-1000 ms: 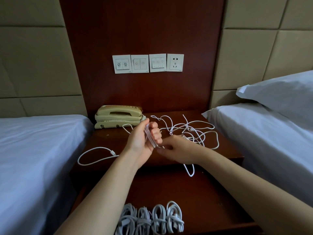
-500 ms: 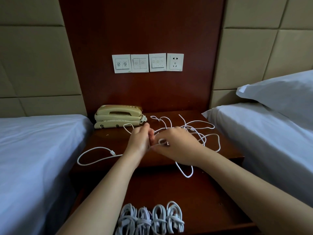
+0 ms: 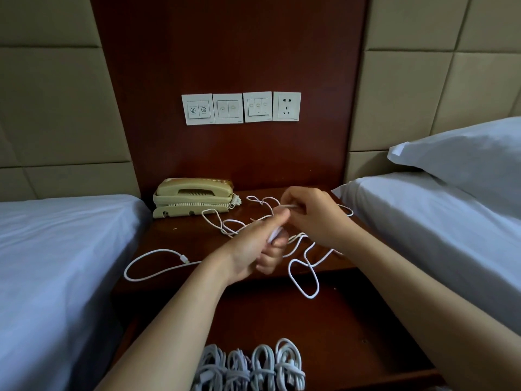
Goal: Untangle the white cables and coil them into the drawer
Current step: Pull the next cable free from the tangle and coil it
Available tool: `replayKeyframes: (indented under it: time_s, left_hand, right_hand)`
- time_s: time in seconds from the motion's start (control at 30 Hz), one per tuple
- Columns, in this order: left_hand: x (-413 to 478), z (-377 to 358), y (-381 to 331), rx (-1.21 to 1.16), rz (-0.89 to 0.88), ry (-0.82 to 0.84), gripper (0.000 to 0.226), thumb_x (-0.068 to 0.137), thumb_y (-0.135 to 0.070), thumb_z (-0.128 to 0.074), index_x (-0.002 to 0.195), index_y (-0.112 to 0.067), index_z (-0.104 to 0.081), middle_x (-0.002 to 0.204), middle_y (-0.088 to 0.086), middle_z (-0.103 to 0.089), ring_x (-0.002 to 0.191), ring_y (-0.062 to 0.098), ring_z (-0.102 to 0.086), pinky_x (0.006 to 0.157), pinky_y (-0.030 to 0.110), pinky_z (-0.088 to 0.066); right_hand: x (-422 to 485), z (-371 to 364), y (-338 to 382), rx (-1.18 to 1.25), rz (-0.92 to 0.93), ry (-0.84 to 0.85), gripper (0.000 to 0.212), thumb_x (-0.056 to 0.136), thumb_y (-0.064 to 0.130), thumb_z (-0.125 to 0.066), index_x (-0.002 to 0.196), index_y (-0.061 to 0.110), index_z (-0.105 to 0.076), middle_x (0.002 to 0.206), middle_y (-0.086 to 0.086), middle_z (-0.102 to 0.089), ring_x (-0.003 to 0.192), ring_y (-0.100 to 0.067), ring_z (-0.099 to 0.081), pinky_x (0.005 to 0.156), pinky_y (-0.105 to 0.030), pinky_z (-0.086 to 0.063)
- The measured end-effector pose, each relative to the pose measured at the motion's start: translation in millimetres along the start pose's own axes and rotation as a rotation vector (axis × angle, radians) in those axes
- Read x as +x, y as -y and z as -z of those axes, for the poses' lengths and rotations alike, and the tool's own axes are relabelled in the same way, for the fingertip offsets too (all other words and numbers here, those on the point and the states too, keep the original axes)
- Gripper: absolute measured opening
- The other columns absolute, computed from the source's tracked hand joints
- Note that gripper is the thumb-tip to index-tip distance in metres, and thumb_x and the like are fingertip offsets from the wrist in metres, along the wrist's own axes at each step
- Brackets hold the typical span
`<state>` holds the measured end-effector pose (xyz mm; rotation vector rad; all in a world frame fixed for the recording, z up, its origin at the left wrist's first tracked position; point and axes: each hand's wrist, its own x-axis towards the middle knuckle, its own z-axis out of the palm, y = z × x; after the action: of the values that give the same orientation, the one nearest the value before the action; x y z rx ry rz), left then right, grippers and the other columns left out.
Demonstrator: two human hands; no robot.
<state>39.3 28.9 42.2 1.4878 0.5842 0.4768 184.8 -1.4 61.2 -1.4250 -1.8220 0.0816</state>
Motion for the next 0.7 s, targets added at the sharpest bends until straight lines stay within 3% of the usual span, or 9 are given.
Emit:
replayKeyframes:
  time_s: [0.13,0.3,0.43,0.6,0.7]
  left_hand:
    - [-2,5,1,0.127,-0.055,-0.050,0.045,0.100,-0.025,-0.037,0.057,-0.018,-0.029,0.041,-0.010,-0.021,0.033,0.003,-0.017,0.035,0.014,-0.017]
    - [-4,18,-1,0.095,-0.129,-0.199,0.046,0.102,-0.026,-0.034,0.057,-0.017,-0.027,0.042,-0.009,-0.021,0.034,0.005,-0.018,0.036,0.015,-0.018]
    - [-3,26,2,0.079,-0.177,-0.310,0.046,0.102,-0.026,-0.032,0.057,-0.017,-0.027,0.042,-0.010,-0.020,0.034,0.005,-0.017,0.036,0.016,-0.018]
    - [-2,54,8,-0.026,-0.211,-0.481,0.044,0.102,-0.024,-0.032,0.059,-0.018,-0.026,0.040,-0.010,-0.020,0.032,0.005,-0.017,0.035,0.014,-0.018]
    - [-3,67,12,-0.087,-0.210,-0.556,0.044,0.102,-0.023,-0.033,0.059,-0.019,-0.026,0.039,-0.011,-0.020,0.031,0.004,-0.018,0.033,0.014,-0.018]
  right_hand:
    - [-1,8,-16,0.017,-0.023,-0.014,0.034,0.091,0.028,-0.060,0.061,0.015,-0.053,0.052,0.005,-0.040,0.048,-0.006,-0.035,0.047,-0.017,-0.028]
    - [0,23,-36,-0.080,-0.056,-0.117,0.026,0.092,0.028,-0.058,0.067,0.023,-0.057,0.051,0.010,-0.048,0.047,-0.004,-0.043,0.046,-0.016,-0.029]
    - [-4,19,-49,-0.263,-0.066,-0.159,0.016,0.094,0.023,-0.054,0.079,0.022,-0.058,0.057,0.013,-0.050,0.050,-0.005,-0.048,0.050,-0.026,-0.037]
    - [-7,29,-77,-0.240,-0.301,-0.292,0.018,0.096,0.018,-0.052,0.082,0.013,-0.061,0.060,0.002,-0.054,0.056,-0.016,-0.049,0.051,-0.029,-0.035]
    - [-15,30,-91,-0.222,-0.424,-0.320,0.033,0.096,0.020,-0.050,0.065,0.010,-0.055,0.054,0.000,-0.050,0.058,-0.023,-0.048,0.052,-0.032,-0.031]
